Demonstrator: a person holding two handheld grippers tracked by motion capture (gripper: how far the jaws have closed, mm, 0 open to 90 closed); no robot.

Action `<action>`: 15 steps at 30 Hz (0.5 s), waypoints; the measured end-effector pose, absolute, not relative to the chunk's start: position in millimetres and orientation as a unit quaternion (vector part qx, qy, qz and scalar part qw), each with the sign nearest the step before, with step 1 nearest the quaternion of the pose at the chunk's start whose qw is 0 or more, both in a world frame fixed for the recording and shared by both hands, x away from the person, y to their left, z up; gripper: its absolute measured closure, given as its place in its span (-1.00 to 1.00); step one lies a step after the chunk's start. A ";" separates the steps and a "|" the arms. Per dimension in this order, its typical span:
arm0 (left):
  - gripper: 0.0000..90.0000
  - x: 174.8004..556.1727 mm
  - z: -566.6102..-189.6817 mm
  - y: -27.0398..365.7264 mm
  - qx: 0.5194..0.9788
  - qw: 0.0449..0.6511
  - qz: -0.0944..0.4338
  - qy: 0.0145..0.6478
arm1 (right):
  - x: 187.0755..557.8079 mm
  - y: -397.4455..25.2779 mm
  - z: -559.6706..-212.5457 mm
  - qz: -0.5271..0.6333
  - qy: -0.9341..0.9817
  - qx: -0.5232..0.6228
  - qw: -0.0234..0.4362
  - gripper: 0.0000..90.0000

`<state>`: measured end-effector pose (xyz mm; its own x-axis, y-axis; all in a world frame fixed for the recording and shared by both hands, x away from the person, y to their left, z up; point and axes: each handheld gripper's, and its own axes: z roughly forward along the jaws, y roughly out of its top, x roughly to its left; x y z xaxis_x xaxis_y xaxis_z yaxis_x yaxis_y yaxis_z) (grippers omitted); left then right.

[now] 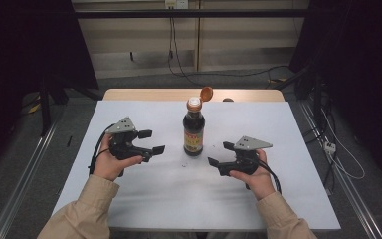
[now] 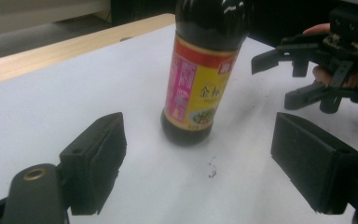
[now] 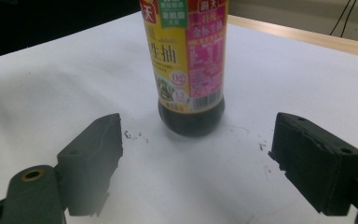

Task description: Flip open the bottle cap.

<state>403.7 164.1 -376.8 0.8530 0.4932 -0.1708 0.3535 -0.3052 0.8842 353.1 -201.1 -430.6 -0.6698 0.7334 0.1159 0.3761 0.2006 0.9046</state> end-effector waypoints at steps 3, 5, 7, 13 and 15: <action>-0.62 398.8 -384.3 167.5 0.805 0.526 0.067 0.265 | 348.6 -207.3 -432.3 0.513 0.754 0.370 0.174 -0.63; -0.62 395.6 -389.7 169.9 0.804 0.527 0.063 0.270 | 344.7 -210.4 -433.6 0.510 0.756 0.371 0.175 -0.63; -0.62 393.0 -395.1 172.5 0.804 0.527 0.062 0.269 | 341.0 -213.5 -434.9 0.510 0.756 0.372 0.175 -0.63; -0.66 385.0 -405.3 180.6 0.807 0.523 0.056 0.266 | 329.8 -222.5 -435.7 0.510 0.755 0.371 0.178 -0.64; -0.66 382.3 -406.3 183.6 0.805 0.526 0.056 0.268 | 326.4 -226.0 -436.2 0.511 0.753 0.373 0.179 -0.64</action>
<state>382.3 183.6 -406.3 0.8497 0.4912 -0.1918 0.3727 -0.3020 0.8775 326.4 -226.0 -436.2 -0.6582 0.7446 0.1113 0.3784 0.1994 0.9039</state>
